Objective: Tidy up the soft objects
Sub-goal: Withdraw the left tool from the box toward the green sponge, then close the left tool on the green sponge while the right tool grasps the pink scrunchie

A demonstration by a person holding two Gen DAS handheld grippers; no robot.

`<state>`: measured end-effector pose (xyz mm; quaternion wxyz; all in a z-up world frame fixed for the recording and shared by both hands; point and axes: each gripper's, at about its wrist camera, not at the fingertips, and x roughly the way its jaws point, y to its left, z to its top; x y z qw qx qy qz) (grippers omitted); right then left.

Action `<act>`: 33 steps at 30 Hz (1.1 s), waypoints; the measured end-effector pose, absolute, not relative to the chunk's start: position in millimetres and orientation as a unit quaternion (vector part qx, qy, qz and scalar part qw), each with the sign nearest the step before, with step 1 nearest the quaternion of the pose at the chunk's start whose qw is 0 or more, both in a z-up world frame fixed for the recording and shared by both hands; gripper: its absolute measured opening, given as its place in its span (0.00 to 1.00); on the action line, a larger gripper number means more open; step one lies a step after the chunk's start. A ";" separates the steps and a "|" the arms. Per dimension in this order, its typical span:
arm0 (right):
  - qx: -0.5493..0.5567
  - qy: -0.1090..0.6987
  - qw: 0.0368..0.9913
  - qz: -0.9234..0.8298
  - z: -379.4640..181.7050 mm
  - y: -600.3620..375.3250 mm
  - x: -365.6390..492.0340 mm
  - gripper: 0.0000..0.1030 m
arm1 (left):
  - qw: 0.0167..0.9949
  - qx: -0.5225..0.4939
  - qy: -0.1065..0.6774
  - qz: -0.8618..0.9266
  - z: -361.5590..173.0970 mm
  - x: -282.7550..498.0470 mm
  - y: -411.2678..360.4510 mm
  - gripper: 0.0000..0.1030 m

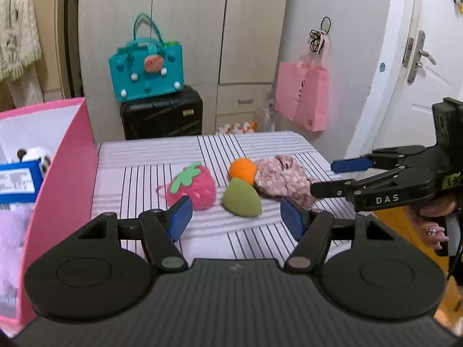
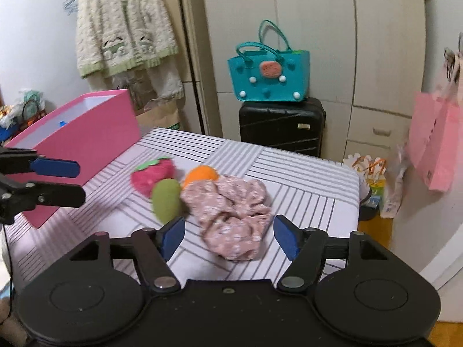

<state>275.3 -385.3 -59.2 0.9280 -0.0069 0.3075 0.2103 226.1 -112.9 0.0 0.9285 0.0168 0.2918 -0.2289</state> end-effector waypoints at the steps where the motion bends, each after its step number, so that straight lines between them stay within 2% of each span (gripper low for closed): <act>1: 0.003 0.307 0.928 0.210 -64.6 -389.1 279.9 0.71 | 0.930 0.021 0.287 -0.228 -3.2 227.5 -116.7 0.64; 8: 0.038 0.295 0.925 0.236 -86.7 -398.9 295.5 0.71 | 0.922 0.023 0.300 -0.243 -27.5 248.4 -141.8 0.63; 15: 0.016 0.284 0.922 0.261 -92.3 -390.3 304.7 0.73 | 0.920 0.007 0.321 -0.225 -48.3 267.1 -154.3 0.59; 16: 0.011 0.283 0.922 0.264 -93.2 -388.5 305.8 0.75 | 0.919 0.003 0.323 -0.224 -50.4 268.5 -155.1 0.59; 18: 0.003 0.283 0.921 0.267 -95.2 -385.6 308.5 0.85 | 0.921 0.003 0.322 -0.218 -53.4 271.1 -157.7 0.59; 28: 0.001 0.298 0.921 0.249 -98.8 -384.0 321.4 0.85 | 0.927 -0.012 0.322 -0.193 -61.9 279.1 -158.0 0.59; 29: 0.001 0.299 0.921 0.248 -98.8 -383.8 321.6 0.83 | 0.927 -0.013 0.322 -0.191 -62.0 280.2 -157.9 0.59; 31: 0.005 0.299 0.921 0.250 -99.2 -384.0 319.5 0.68 | 0.928 -0.013 0.320 -0.189 -61.7 280.8 -157.7 0.59; 32: 0.008 0.300 0.921 0.250 -98.5 -383.8 320.2 0.48 | 0.929 -0.014 0.318 -0.188 -61.5 280.9 -157.4 0.59; 33: 0.016 0.302 0.921 0.247 -98.1 -385.4 319.0 0.39 | 0.930 -0.016 0.317 -0.186 -61.1 281.0 -157.4 0.59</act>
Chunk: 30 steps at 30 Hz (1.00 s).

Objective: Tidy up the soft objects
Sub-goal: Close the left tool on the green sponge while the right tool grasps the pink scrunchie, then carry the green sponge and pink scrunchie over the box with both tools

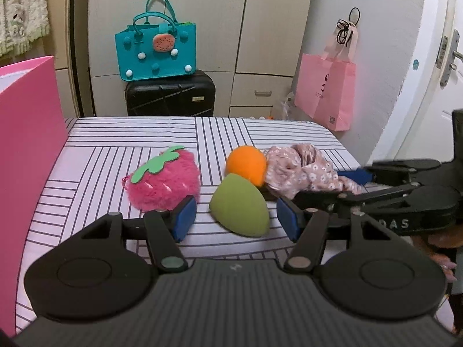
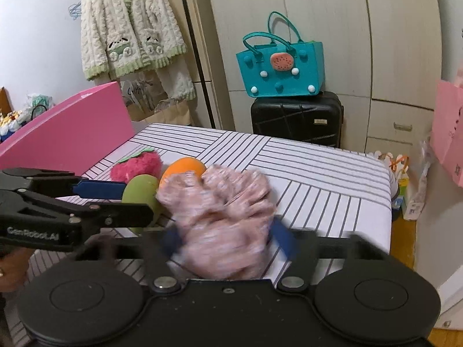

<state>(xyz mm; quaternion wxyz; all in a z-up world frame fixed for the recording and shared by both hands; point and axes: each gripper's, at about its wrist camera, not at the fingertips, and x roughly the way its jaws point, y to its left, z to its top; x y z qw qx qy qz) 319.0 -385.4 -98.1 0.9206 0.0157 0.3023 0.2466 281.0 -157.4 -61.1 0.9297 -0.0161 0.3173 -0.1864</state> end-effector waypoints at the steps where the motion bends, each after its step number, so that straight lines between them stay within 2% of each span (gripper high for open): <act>1: 0.023 0.302 0.921 0.244 -97.8 -386.9 317.5 0.35 | 0.930 -0.018 0.317 -0.186 -60.8 280.9 -157.6 0.59; 2: 0.032 0.301 0.922 0.242 -97.6 -389.2 315.7 0.28 | 0.930 -0.020 0.317 -0.186 -60.8 280.8 -157.8 0.59; 6: 0.059 0.305 0.921 0.233 -100.8 -396.0 309.1 0.21 | 0.928 -0.025 0.321 -0.189 -61.7 282.7 -160.2 0.59; 20: 0.063 0.314 0.925 0.206 -102.5 -390.7 265.7 0.21 | 0.930 -0.020 0.330 -0.158 -66.1 288.7 -168.7 0.59; 23: 0.069 0.311 0.926 0.204 -103.6 -390.5 259.9 0.22 | 0.927 -0.031 0.339 -0.160 -69.3 292.5 -167.0 0.46; 30: 0.074 0.308 0.928 0.197 -105.9 -387.2 254.8 0.22 | 0.931 -0.035 0.325 -0.160 -73.3 288.1 -166.6 0.46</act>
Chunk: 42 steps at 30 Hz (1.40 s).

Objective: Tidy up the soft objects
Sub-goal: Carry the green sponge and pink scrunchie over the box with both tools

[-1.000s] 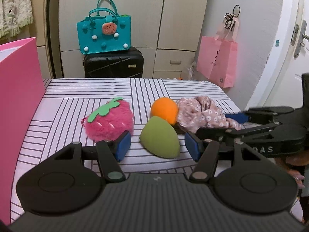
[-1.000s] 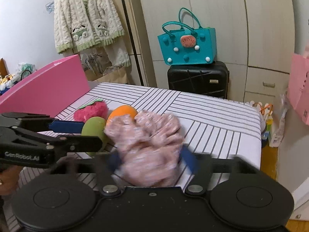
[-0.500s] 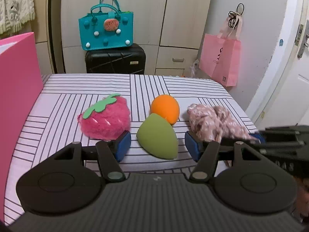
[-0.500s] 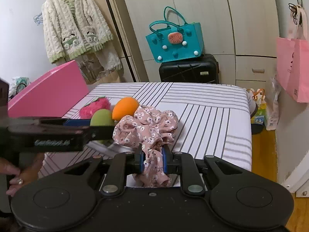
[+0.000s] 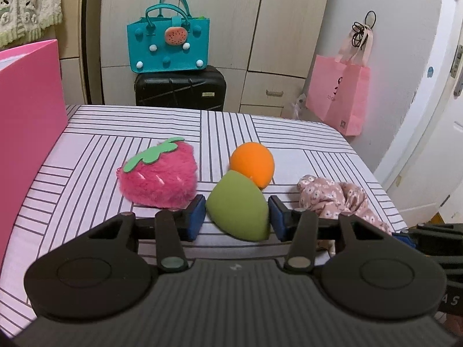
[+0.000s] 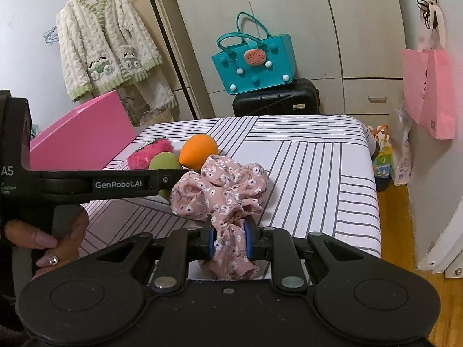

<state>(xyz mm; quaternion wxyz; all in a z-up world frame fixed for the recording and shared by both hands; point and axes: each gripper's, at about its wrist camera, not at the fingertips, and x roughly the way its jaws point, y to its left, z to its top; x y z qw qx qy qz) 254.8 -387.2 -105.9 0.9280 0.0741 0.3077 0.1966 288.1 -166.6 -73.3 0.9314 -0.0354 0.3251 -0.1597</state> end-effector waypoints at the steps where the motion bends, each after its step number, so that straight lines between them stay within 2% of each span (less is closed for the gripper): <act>1: 0.071 0.308 0.929 0.194 -105.9 -386.2 254.3 0.22 | 0.931 -0.035 0.325 -0.160 -73.1 287.6 -166.5 0.44; 5: 0.065 0.308 0.930 0.187 -103.8 -381.7 251.9 0.22 | 0.930 -0.035 0.327 -0.167 -70.8 283.7 -164.3 0.40; 33: 0.039 0.328 0.930 0.162 -87.9 -353.1 240.4 0.22 | 0.923 -0.049 0.330 -0.190 -48.8 237.8 -121.2 0.40; 42: 0.010 0.324 0.928 0.183 -67.2 -339.8 227.0 0.22 | 0.913 -0.020 0.348 -0.211 -34.9 229.1 -110.9 0.40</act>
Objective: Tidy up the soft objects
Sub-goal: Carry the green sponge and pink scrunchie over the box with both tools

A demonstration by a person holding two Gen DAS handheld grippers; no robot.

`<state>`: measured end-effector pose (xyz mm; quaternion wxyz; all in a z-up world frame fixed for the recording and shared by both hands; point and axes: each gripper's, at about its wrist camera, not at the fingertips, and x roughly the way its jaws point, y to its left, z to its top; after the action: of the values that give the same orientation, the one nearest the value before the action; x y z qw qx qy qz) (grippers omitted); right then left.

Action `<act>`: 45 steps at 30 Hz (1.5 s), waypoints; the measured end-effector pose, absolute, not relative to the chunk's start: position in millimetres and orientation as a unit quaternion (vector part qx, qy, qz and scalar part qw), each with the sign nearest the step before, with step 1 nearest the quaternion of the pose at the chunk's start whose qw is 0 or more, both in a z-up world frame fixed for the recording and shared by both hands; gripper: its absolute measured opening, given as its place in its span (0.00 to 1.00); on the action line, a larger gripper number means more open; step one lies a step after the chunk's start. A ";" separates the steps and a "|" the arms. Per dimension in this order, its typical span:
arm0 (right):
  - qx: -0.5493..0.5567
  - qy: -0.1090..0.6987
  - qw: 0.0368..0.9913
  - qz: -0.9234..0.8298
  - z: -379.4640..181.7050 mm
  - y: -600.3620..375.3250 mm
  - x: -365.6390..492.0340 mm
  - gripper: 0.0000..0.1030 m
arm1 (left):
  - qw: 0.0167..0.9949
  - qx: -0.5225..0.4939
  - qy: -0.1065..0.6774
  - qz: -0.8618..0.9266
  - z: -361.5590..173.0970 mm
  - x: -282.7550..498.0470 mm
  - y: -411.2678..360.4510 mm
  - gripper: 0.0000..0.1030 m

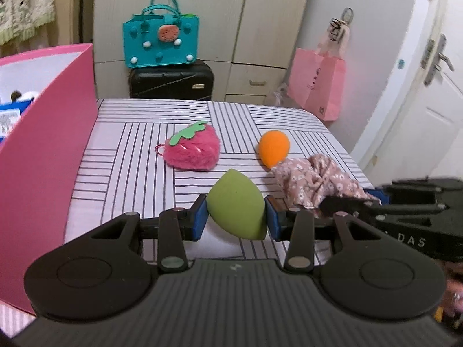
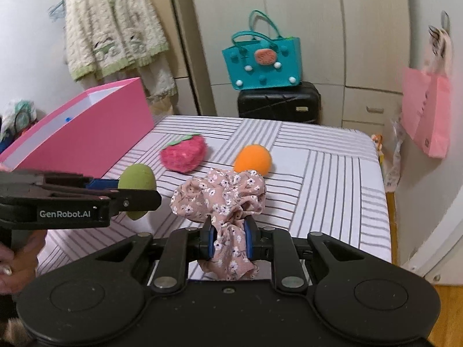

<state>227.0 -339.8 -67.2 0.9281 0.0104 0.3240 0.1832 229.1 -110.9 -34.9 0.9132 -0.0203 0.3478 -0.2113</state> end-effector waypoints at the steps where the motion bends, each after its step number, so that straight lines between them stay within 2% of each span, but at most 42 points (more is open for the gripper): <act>1: -0.001 0.324 0.928 0.186 -63.6 -337.3 225.0 0.22 | 0.913 -0.013 0.347 -0.215 -31.1 226.1 -109.7 0.40; 7: -0.015 0.317 0.928 0.196 -42.9 -330.1 215.1 0.22 | 0.916 0.011 0.333 -0.223 -8.3 212.0 -93.8 0.40; 19: -0.014 0.269 0.929 0.252 9.8 -293.0 196.1 0.23 | 0.913 -0.010 0.331 -0.238 47.0 184.3 -29.7 0.40; 27: -0.026 0.275 0.904 0.327 41.9 -247.6 194.7 0.23 | 0.909 -0.007 0.336 -0.245 85.9 168.4 20.5 0.40; 45: -0.129 0.278 0.860 0.407 59.2 -128.5 245.3 0.23 | 0.891 0.011 0.431 -0.140 74.9 234.8 120.7 0.40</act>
<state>245.3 -128.5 59.2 0.8605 -0.1292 0.2777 0.4071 234.8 120.7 74.9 0.8915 0.0110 0.4306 -0.1404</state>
